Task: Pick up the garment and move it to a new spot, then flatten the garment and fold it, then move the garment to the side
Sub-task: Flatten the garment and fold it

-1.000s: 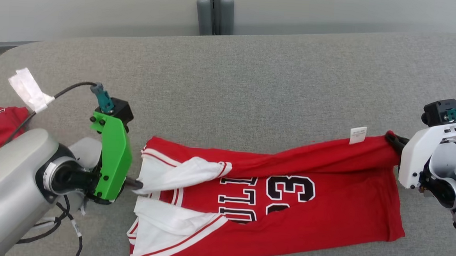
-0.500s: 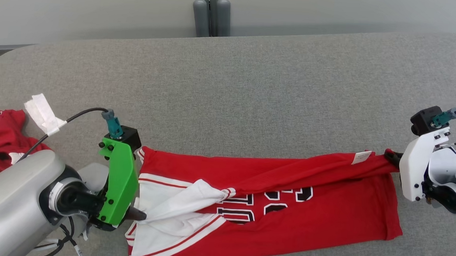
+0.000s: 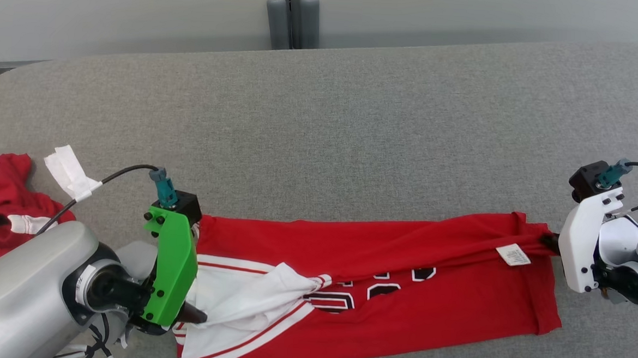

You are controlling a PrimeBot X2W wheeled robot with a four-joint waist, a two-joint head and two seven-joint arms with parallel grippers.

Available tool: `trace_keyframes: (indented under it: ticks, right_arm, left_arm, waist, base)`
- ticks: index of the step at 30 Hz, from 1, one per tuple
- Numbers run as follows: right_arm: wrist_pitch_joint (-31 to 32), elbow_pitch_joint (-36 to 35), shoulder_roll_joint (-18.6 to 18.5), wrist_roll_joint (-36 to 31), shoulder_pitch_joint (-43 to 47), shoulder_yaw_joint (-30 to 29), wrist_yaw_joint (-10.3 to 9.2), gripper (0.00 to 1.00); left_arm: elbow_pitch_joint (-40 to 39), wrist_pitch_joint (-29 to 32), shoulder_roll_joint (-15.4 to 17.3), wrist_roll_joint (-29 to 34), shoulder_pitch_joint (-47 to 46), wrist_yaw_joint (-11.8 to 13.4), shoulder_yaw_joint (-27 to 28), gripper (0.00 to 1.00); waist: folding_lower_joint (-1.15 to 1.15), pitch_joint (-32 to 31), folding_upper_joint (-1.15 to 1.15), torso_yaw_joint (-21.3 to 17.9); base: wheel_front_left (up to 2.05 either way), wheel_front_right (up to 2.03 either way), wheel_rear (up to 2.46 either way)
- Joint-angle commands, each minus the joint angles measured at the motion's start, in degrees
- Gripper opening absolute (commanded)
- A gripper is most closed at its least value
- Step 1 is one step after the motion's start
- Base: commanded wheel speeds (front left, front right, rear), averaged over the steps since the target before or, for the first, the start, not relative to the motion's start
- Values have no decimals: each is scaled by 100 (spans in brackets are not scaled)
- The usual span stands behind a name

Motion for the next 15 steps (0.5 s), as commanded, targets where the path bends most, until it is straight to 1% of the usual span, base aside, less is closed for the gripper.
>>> trace_keyframes:
  ticks: [1,2,3,6,10,13,15]
  right_arm:
    - [29,16,-2,88,-39,43,1,100]
    - [47,7,-1,153,-44,80,1,100]
    - [64,4,-7,208,-52,115,1,100]
    - [98,-37,-60,388,-34,179,1,100]
    - [42,-188,-209,771,81,51,1,100]
    - [-197,-417,-373,1023,130,-168,1,100]
    - [-484,-615,-506,1148,185,-360,1,100]
  left_arm:
    - [32,-21,-24,-28,106,-23,-18,44]
    - [69,-33,-31,3,114,-35,-34,94]
    - [109,-41,-34,29,132,-54,-53,100]
    - [190,-86,-70,52,179,-99,-71,100]
    - [211,-211,-96,0,160,-170,23,100]
    - [152,-469,-51,131,43,-245,161,100]
    - [97,-787,-13,296,-33,-314,289,100]
  waist:
    - [0,-11,0,-7]
    - [0,-23,0,-12]
    - [0,-43,0,-19]
    - [0,-138,0,-24]
    - [0,-286,0,5]
    - [0,-392,0,33]
    - [0,-463,0,51]
  base:
    - [0,0,0]
    - [0,0,0]
    - [0,0,0]
    - [0,0,0]
    - [0,0,0]
    - [0,0,0]
    - [0,0,0]
